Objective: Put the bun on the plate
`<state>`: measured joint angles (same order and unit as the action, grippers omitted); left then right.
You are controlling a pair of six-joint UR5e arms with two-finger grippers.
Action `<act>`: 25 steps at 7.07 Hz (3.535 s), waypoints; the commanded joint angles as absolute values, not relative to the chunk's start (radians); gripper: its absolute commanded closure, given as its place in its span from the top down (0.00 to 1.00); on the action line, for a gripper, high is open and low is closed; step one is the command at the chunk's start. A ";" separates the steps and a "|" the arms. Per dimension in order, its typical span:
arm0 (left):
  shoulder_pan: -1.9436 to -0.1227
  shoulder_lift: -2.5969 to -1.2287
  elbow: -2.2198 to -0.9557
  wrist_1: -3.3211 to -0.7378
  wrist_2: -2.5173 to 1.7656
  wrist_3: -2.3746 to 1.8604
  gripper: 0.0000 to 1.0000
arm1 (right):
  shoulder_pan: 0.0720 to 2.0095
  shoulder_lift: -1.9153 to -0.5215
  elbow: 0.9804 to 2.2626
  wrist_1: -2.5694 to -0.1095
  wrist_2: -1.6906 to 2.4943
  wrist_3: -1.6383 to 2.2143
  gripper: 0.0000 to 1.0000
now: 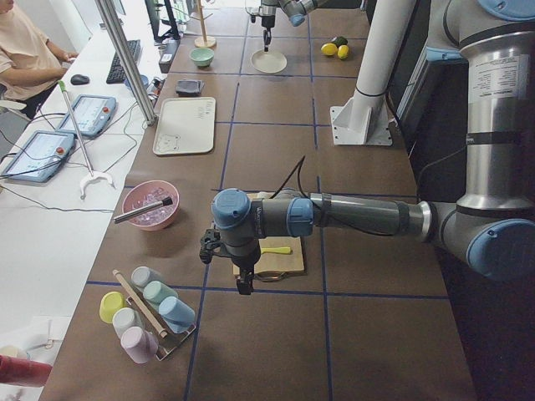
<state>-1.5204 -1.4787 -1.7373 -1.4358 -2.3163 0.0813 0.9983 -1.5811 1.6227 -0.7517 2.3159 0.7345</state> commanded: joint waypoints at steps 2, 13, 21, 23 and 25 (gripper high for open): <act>-1.520 -1.479 -1.732 -1.436 -2.316 0.081 1.00 | 0.877 -1.268 1.618 -0.918 2.303 0.841 0.00; -1.508 -1.482 -1.735 -1.439 -2.316 0.083 1.00 | 0.633 -0.985 1.596 -1.361 2.024 1.148 1.00; -1.474 -1.496 -1.747 -1.560 -2.312 0.072 1.00 | 1.317 -1.530 1.928 -1.813 2.249 -0.161 1.00; -1.474 -1.499 -1.747 -1.644 -2.310 0.074 1.00 | 1.484 -1.690 1.924 -1.810 2.262 -0.375 1.00; -1.471 -1.500 -1.746 -1.726 -2.316 0.074 1.00 | 1.566 -1.781 1.918 -1.774 2.313 -0.388 1.00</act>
<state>-1.4730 -1.4983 -1.7468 -1.6874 -2.3138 0.0736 1.5150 -1.7268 1.9217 -1.7969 2.2752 -0.3751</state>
